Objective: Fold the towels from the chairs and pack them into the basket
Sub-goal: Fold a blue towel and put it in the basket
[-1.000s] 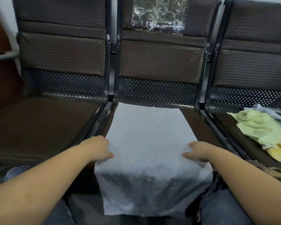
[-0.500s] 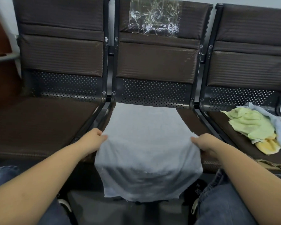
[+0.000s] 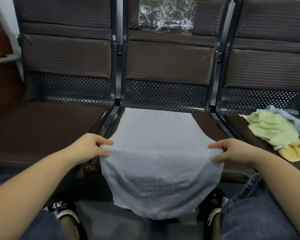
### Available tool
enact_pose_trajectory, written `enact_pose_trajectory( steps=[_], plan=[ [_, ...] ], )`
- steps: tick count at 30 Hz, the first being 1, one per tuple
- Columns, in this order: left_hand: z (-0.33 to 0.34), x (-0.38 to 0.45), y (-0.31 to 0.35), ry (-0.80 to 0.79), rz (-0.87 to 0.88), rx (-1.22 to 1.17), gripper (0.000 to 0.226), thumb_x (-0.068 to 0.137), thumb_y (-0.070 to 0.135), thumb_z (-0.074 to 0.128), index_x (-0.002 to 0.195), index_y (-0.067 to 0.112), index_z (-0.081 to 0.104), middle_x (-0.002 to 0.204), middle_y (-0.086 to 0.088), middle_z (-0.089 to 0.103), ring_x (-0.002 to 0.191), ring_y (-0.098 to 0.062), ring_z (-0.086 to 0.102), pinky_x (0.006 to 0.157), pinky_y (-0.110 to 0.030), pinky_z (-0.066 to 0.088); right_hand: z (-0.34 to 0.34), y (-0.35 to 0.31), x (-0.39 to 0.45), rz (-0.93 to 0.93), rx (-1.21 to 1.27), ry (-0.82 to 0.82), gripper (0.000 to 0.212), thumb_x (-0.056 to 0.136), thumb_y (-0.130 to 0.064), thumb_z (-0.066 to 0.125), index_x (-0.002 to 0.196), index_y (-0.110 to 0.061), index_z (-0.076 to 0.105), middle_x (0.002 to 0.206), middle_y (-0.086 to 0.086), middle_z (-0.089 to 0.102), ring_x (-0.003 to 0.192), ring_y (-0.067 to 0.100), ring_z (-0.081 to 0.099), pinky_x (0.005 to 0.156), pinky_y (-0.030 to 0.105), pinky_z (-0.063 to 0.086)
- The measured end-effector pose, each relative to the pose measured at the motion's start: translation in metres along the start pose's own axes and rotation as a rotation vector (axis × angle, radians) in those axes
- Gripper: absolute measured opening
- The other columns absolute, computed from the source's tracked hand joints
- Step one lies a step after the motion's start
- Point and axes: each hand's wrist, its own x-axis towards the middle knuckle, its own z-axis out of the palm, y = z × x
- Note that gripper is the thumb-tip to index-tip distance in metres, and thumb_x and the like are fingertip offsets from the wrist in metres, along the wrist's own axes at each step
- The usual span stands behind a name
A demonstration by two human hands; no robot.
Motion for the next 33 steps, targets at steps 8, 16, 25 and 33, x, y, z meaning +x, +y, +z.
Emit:
enact_pose_trajectory(
  steps=[8,16,25,33],
  plan=[
    [-0.006,-0.002,0.008,0.208,0.195,0.405,0.010,0.090,0.026,0.061,0.084,0.033,0.064,0.094,0.012,0.056,0.095,-0.012,0.054,0.080,-0.026,0.038,-0.002,-0.012,-0.007,-0.072,-0.221,0.300,0.009,0.086,-0.019,0.068,0.083,-0.011,0.070,0.089,0.011,0.068,0.091,0.028,0.063,0.071,0.033,0.044],
    [-0.031,-0.012,0.004,0.115,0.146,-0.243,0.029,0.091,0.034,0.058,0.069,0.015,0.057,0.062,-0.002,0.057,0.059,-0.017,0.047,0.059,-0.034,0.033,-0.009,-0.004,-0.013,-0.092,0.495,0.280,0.025,0.098,-0.027,0.050,0.090,-0.016,0.070,0.082,0.001,0.070,0.073,0.015,0.059,0.067,0.029,0.043],
    [-0.026,0.012,-0.002,-0.034,0.005,-0.181,0.025,0.091,0.027,0.058,0.077,0.007,0.057,0.064,-0.003,0.063,0.061,-0.015,0.058,0.061,-0.030,0.049,0.000,-0.007,0.006,-0.046,0.083,0.305,0.032,0.098,-0.028,0.047,0.103,-0.002,0.066,0.098,0.016,0.069,0.095,0.032,0.063,0.086,0.039,0.047],
    [0.010,0.067,0.019,0.258,0.119,0.102,0.028,0.098,0.032,0.048,0.075,0.015,0.048,0.074,-0.003,0.052,0.068,-0.015,0.047,0.055,-0.031,0.030,0.024,-0.034,0.058,-0.049,0.005,0.545,0.022,0.101,-0.030,0.038,0.096,-0.013,0.051,0.085,0.005,0.053,0.080,0.023,0.047,0.067,0.032,0.032]
  ],
)
